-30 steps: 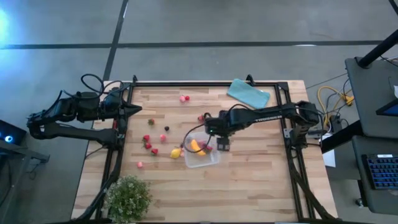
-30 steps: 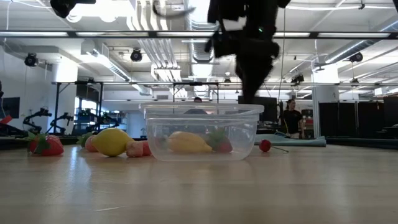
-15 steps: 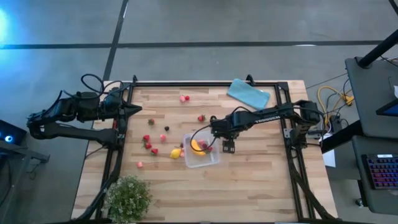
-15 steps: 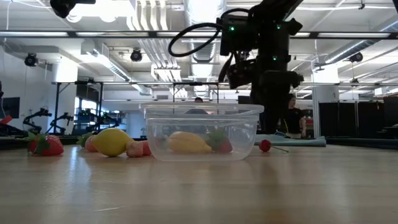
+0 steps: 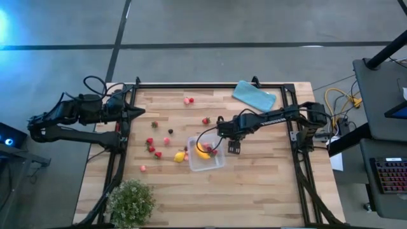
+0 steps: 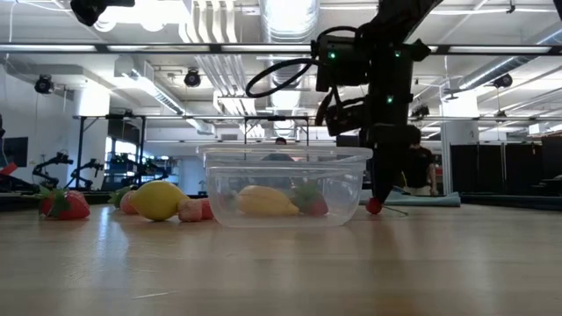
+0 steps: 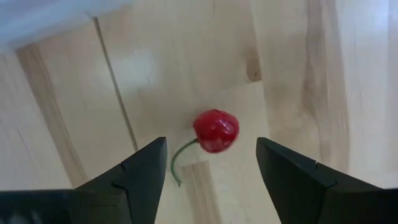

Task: Pick and placing Produce into tupperware
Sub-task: Put the red cherry into the transparent bin

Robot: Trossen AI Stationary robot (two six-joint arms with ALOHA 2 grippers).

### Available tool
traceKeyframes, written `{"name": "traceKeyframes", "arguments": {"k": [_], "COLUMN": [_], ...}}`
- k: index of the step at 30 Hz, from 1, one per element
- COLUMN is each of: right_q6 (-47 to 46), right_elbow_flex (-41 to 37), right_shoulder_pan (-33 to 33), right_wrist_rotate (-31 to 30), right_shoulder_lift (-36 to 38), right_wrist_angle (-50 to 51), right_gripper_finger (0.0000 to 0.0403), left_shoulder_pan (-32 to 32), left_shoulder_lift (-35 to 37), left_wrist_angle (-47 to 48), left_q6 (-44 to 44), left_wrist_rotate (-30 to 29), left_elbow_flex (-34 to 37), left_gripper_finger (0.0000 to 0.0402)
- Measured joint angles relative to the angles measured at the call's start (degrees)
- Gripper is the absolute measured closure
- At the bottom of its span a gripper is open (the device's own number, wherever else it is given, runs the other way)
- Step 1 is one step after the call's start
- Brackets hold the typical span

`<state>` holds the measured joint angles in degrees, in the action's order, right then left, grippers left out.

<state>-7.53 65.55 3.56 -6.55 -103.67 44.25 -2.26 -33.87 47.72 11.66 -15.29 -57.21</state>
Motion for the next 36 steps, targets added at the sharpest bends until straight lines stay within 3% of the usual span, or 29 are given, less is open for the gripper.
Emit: {"name": "traceKeyframes", "arguments": {"k": [9, 19, 36], "right_q6": [-5.91, -6.01, 0.08], "right_elbow_flex": [-2.0, -3.36, -3.75], "right_shoulder_pan": [0.12, 0.12, 0.13], "right_wrist_rotate": [0.01, 0.02, -2.58], "right_shoulder_lift": [0.0, -0.01, -0.01], "right_wrist_angle": [-4.66, -4.89, -7.22], "right_gripper_finger": [0.0166, 0.0171, 0.0178], "left_shoulder_pan": [0.0, 0.0, 0.0], "left_shoulder_lift": [0.0, 0.15, 0.17], "left_wrist_angle": [-0.07, -0.28, -0.78], "left_q6": [-0.02, 0.05, 0.15], "left_wrist_rotate": [0.0, 0.0, -0.02], "left_elbow_flex": [0.64, 1.6, 1.77], "left_gripper_finger": [0.0402, 0.0402, 0.0402]}}
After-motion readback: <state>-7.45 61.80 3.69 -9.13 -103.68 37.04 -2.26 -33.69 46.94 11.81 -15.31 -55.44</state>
